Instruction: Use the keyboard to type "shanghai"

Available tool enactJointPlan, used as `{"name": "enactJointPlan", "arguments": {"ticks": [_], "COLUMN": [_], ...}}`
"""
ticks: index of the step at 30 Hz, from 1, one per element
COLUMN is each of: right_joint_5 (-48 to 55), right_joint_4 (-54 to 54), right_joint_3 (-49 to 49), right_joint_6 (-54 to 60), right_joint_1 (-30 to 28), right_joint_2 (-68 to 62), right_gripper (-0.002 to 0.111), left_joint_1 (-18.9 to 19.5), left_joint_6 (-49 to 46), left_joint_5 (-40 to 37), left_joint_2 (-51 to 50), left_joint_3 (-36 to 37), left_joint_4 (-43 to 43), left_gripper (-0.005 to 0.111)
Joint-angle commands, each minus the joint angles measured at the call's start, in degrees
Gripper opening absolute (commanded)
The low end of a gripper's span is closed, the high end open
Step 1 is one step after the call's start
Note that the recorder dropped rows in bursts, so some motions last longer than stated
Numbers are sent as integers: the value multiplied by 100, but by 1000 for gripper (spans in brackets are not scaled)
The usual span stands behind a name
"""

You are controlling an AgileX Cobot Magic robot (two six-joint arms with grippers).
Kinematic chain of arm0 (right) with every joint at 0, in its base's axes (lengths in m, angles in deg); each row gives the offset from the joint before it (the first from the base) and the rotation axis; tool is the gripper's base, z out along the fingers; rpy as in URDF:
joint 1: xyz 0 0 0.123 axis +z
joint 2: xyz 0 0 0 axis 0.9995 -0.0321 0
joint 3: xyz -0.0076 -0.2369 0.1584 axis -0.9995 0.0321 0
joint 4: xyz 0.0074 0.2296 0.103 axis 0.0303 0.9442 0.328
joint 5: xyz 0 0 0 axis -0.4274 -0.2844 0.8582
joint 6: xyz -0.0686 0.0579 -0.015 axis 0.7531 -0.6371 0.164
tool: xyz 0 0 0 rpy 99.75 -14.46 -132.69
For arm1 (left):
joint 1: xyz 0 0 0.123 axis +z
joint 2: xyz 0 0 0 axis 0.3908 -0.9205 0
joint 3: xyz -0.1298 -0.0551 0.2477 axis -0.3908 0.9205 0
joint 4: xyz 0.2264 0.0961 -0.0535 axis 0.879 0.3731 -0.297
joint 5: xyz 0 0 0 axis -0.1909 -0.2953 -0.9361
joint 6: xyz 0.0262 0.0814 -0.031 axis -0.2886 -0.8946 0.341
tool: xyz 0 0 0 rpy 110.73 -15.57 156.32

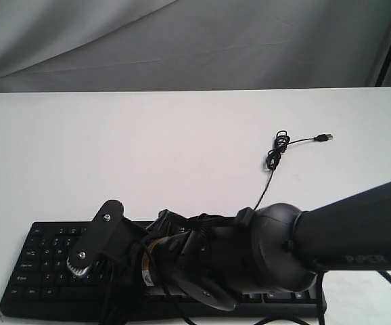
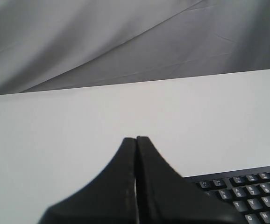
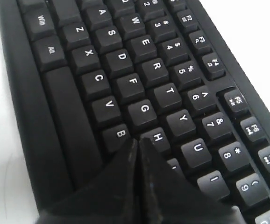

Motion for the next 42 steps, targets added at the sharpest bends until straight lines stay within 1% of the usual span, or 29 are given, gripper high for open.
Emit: {"name": "enactJointPlan", "arguments": {"ticks": [1, 15, 21, 26, 42], "right_joint_5": [-61, 109, 558, 647, 215], "right_joint_4": [-30, -30, -30, -119, -70], "right_joint_3": [20, -19, -498, -814, -814], "right_joint_6": [38, 17, 17, 17, 13], "right_joint_1": [-18, -18, -18, -6, -6], "right_joint_2": [9, 21, 72, 72, -312], "right_gripper": [0, 0, 0, 0, 0], "left_joint_1": [-20, -20, -20, -20, -20], "left_joint_6": [16, 16, 16, 16, 16], "left_joint_5": [16, 16, 16, 16, 16], "left_joint_2": [20, 20, 20, 20, 20], "left_joint_3": [25, 25, 25, 25, 25], "left_joint_4": [1, 1, 1, 1, 1], "left_gripper": [0, 0, 0, 0, 0]}}
